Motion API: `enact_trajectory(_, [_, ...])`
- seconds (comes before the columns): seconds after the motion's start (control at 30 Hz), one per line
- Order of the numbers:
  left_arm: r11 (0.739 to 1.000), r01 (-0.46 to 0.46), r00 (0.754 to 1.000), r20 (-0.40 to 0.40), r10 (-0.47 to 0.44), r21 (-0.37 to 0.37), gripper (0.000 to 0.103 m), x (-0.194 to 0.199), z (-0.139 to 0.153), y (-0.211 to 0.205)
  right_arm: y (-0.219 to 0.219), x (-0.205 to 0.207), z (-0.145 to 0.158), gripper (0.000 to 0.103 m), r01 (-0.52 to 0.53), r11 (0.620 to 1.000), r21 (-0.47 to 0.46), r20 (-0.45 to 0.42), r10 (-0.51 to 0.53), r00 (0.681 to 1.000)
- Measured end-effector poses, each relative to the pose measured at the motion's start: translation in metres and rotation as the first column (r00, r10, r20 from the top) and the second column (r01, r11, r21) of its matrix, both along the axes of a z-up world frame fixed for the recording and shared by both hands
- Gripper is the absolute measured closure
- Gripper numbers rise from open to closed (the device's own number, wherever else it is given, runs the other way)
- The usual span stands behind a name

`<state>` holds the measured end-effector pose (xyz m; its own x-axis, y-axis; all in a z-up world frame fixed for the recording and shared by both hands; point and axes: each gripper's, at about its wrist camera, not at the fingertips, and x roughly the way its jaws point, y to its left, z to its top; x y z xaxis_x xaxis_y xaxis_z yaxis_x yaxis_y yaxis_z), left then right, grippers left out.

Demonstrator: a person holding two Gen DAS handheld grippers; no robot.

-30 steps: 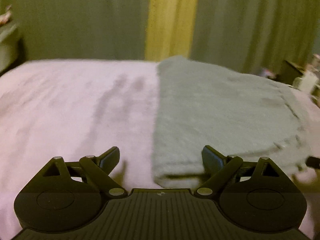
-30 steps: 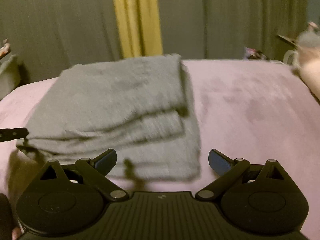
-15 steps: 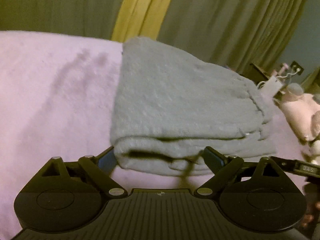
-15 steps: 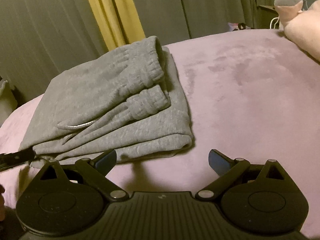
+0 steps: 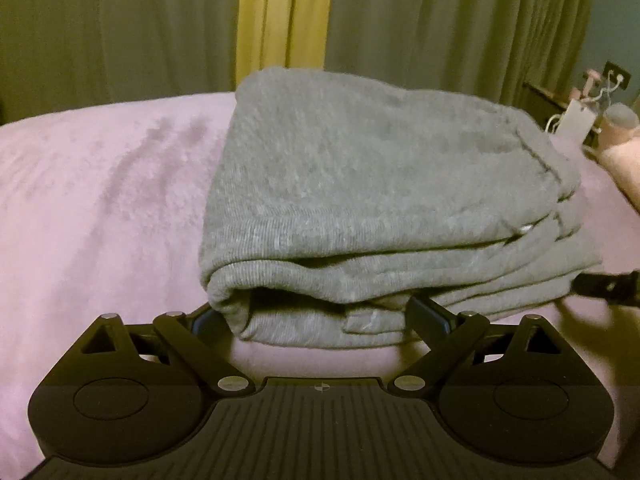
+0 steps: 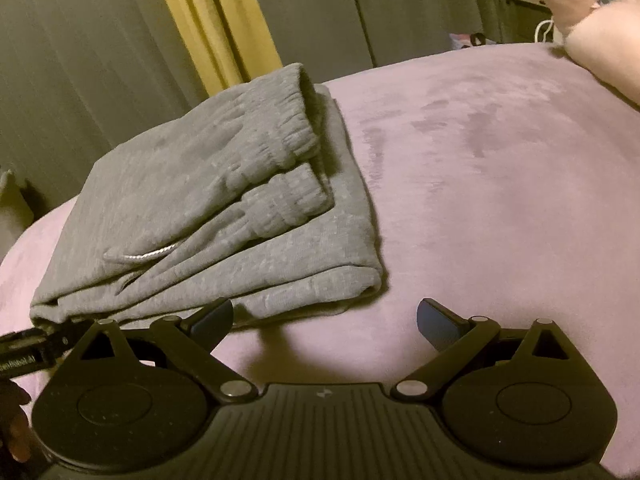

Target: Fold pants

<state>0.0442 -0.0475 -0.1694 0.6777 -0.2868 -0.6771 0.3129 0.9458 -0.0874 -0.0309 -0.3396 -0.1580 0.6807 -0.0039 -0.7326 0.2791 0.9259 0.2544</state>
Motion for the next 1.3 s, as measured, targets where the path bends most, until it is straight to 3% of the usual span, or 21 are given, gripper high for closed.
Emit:
enact_trajectory(0.2, [0.996,-0.089,0.995,-0.034,0.09,0.024,0.005,0.005,-0.008,0.006,0.005,0.003,-0.001,0.004,-0.018,0.999,-0.032,-0.018,0.017,1.0])
enact_trajectory(0.3, [0.993,-0.117,0.993,-0.016,0.118,0.017,0.005,0.003,-0.003,0.011,0.005,0.002,-0.001,0.004,-0.015,0.999,-0.034,-0.017,0.014,1.0])
enact_trajectory(0.43, [0.955,-0.286,0.958,0.007,0.286,0.073,0.008,0.004,0.0,0.033,0.007,-0.004,0.007,0.004,-0.057,0.998,0.038,0.05,0.055,0.997])
enact_trajectory(0.53, [0.941,-0.326,0.945,-0.069,0.321,-0.085,0.013,0.005,0.003,0.057,0.005,-0.006,0.013,0.005,-0.134,0.964,0.228,0.143,0.103,0.984])
enact_trajectory(0.57, [0.937,-0.322,0.947,-0.065,0.315,-0.136,0.013,0.001,0.006,0.059,0.001,-0.006,0.013,0.009,-0.128,0.95,0.284,0.163,0.084,0.983])
enact_trajectory(0.63, [0.949,-0.285,0.958,-0.018,0.285,-0.136,0.012,-0.006,0.01,0.053,-0.009,-0.003,0.008,0.026,-0.089,0.916,0.391,0.169,0.024,0.985])
enact_trajectory(0.7, [0.965,-0.245,0.969,0.021,0.248,-0.099,0.012,-0.009,0.012,0.042,-0.016,0.003,-0.001,0.063,-0.051,0.898,0.437,0.118,-0.001,0.993])
enact_trajectory(0.77, [0.972,-0.212,0.976,0.037,0.216,-0.101,0.013,-0.012,0.013,0.036,-0.017,0.007,-0.008,0.067,-0.037,0.908,0.418,0.067,0.01,0.998])
enact_trajectory(0.9, [0.968,-0.192,0.976,0.074,0.206,-0.159,0.012,-0.017,0.02,0.037,-0.017,0.006,-0.005,0.068,-0.056,0.915,0.401,0.08,0.026,0.996])
enact_trajectory(1.0, [0.962,-0.233,0.967,0.075,0.245,-0.14,0.011,-0.016,0.02,0.039,-0.028,0.003,-0.001,0.074,0.072,0.951,0.301,0.085,-0.101,0.991])
enact_trajectory(1.07, [0.956,-0.274,0.956,0.076,0.283,-0.108,0.008,-0.016,0.02,0.04,-0.044,-0.004,-0.003,0.086,0.165,0.933,0.319,0.081,-0.2,0.976])
enact_trajectory(1.1, [0.952,-0.291,0.952,0.068,0.298,-0.1,0.008,-0.018,0.021,0.042,-0.048,-0.005,-0.004,0.086,0.174,0.923,0.342,0.076,-0.211,0.974])
enact_trajectory(1.17, [0.948,-0.303,0.951,0.037,0.308,-0.096,0.008,-0.016,0.02,0.045,-0.038,-0.011,0.002,0.085,0.168,0.947,0.274,0.087,-0.198,0.976])
enact_trajectory(1.23, [0.943,-0.315,0.947,0.027,0.319,-0.105,0.008,-0.017,0.021,0.048,-0.026,-0.013,0.008,0.076,0.128,0.958,0.255,0.103,-0.158,0.982])
enact_trajectory(1.3, [0.944,-0.31,0.949,0.027,0.315,-0.11,0.008,-0.02,0.023,0.049,-0.024,-0.013,0.006,0.059,0.057,0.95,0.306,0.1,-0.092,0.991])
